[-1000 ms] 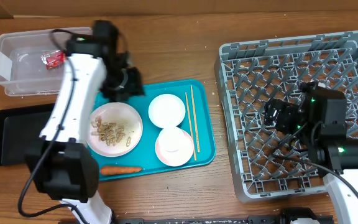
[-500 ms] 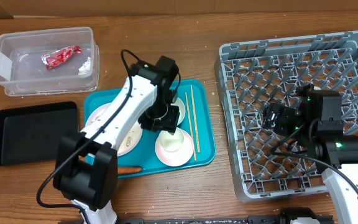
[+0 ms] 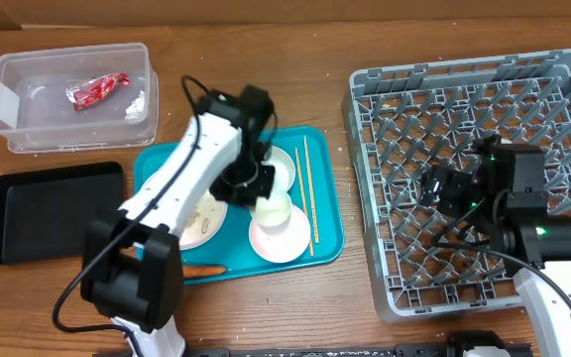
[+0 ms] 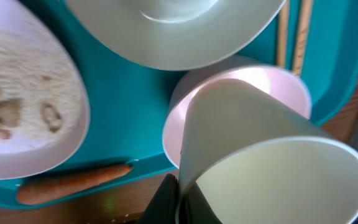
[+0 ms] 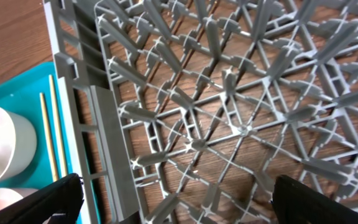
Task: Sort waste into correct bins and load items into the dishwasher
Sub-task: 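Grasp the white bowl on the teal tray with left gripper, then lift the white bowl and hand it to the right gripper over the rack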
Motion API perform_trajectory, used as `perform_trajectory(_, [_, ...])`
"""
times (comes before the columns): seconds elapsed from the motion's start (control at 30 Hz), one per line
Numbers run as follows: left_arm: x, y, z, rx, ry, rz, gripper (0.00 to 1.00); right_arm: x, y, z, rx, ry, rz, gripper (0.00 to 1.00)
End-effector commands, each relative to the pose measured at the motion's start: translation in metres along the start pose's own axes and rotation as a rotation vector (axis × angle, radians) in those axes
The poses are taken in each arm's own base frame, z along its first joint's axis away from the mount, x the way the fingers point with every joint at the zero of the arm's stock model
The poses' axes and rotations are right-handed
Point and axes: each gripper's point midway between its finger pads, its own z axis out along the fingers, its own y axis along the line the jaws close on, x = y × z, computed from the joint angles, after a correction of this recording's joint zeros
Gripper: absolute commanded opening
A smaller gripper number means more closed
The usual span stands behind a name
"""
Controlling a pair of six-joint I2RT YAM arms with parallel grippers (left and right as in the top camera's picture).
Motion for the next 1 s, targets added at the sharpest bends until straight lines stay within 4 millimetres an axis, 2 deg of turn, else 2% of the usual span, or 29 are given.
perform_trajectory(0.0, [-0.027,-0.002,-0.055,0.127,-0.138,0.022,0.04,-0.04,-0.012,-0.024,0.066,-0.136,0.032,1.0])
perform_trajectory(0.07, [-0.04,-0.006,-0.079,0.243,-0.203,0.005,0.04,-0.056,-0.017,-0.031,0.073,-0.188,0.053,1.0])
perform_trajectory(0.13, [-0.052,-0.019,-0.105,0.428,-0.266,0.011,0.04,-0.064,-0.008,-0.034,0.005,-0.211,0.024,1.0])
perform_trajectory(0.2, [-0.06,-0.041,-0.132,0.67,-0.309,0.045,0.04,-0.063,0.022,-0.036,-0.167,-0.193,-0.065,1.0])
perform_trajectory(0.27, [-0.062,-0.061,-0.158,0.872,-0.338,0.107,0.04,-0.052,0.065,-0.043,-0.425,-0.145,-0.159,1.0])
perform_trajectory(0.37, [-0.061,-0.079,-0.178,1.009,-0.358,0.181,0.04,-0.037,0.114,-0.066,-0.774,-0.087,-0.25,1.0])
perform_trajectory(0.43, [-0.057,-0.09,-0.181,1.043,-0.344,0.212,0.04,-0.032,0.135,-0.08,-0.955,-0.066,-0.299,1.0])
perform_trajectory(0.63, [-0.041,-0.123,-0.174,1.048,-0.287,0.289,0.04,-0.037,0.156,-0.097,-1.221,-0.067,-0.372,1.0])
perform_trajectory(0.77, [-0.029,-0.144,-0.169,1.048,-0.253,0.341,0.04,-0.039,0.161,-0.107,-1.327,-0.087,-0.428,1.0])
perform_trajectory(0.97, [-0.02,-0.165,-0.17,1.068,-0.239,0.401,0.04,-0.04,0.161,-0.105,-1.332,-0.089,-0.432,1.0])
